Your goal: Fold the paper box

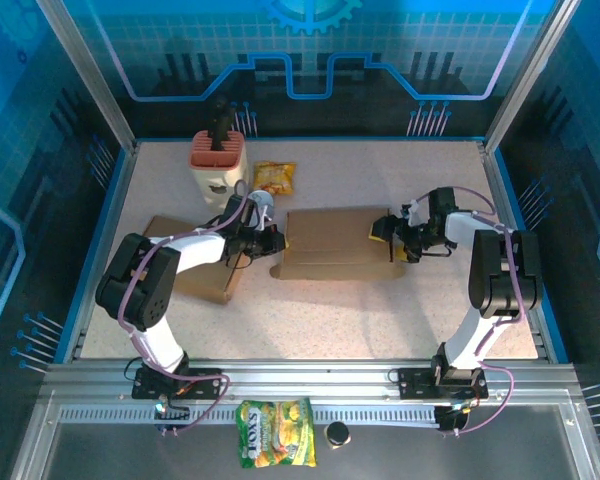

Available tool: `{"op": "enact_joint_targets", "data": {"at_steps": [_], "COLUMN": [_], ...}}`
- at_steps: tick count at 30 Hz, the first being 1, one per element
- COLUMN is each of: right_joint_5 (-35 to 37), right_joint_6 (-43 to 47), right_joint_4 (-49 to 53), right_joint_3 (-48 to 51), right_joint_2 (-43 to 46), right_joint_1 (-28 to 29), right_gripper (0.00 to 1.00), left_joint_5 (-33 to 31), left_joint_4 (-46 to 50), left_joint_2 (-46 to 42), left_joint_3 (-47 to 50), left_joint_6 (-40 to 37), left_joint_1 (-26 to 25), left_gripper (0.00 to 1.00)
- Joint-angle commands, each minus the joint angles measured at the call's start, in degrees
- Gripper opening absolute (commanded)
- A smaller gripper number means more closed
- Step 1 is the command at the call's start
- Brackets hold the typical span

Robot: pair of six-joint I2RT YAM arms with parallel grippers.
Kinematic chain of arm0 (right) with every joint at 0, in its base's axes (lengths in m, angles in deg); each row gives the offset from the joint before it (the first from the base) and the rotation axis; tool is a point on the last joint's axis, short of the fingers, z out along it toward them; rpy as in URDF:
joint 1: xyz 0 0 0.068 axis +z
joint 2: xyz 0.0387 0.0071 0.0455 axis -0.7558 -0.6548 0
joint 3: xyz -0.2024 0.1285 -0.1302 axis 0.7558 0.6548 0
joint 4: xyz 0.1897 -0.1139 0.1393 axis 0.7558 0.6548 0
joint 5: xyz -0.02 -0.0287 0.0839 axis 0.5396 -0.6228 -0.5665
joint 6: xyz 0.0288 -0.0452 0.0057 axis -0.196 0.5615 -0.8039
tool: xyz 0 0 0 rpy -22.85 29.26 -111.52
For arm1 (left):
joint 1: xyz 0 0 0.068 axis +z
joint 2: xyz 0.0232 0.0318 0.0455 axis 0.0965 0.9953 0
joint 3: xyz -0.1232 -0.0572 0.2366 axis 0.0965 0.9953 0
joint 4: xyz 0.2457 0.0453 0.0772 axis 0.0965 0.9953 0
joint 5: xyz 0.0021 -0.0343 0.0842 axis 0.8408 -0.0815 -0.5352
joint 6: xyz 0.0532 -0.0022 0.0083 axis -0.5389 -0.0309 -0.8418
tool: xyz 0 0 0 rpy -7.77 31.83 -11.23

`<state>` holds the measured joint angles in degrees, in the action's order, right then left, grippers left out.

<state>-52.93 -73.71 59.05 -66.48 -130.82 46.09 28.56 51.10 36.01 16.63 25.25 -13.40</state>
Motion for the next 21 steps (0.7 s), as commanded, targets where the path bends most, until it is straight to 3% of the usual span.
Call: {"op": "enact_joint_targets", "data": {"at_steps": [1,5,11,18,21], "right_joint_5": [-4.87,-8.68,-10.58,-8.11,-7.88], "right_joint_6": [-1.3,-4.97,-11.61,-19.93,-22.48], "right_joint_4": [-3.17,-8.51,-12.35,-9.15,-6.51], "right_joint_3": [1.34,3.76,4.18,3.34,2.43], "right_joint_2": [1.02,2.0,4.06,6.93,8.21], "right_joint_1": [0.84,1.06,3.52,4.2,3.87], "right_gripper": [1.0,0.96,0.82,0.57,0.54], "left_joint_5": [-2.44,-2.34,-1.93,-7.17,-11.86], "left_joint_4": [5.06,5.57,5.37,8.62,9.76], "left_joint_2": [1.35,1.77,1.11,-7.38,-12.96], "left_joint_3": [2.4,1.83,0.99,-0.96,-0.77], "left_joint_6": [-0.83,-1.1,-1.7,-5.55,-8.28], "left_joint_1": [1.44,1.75,1.71,0.77,0.11], "left_gripper": [0.0,0.0,0.0,0.35,0.5]}}
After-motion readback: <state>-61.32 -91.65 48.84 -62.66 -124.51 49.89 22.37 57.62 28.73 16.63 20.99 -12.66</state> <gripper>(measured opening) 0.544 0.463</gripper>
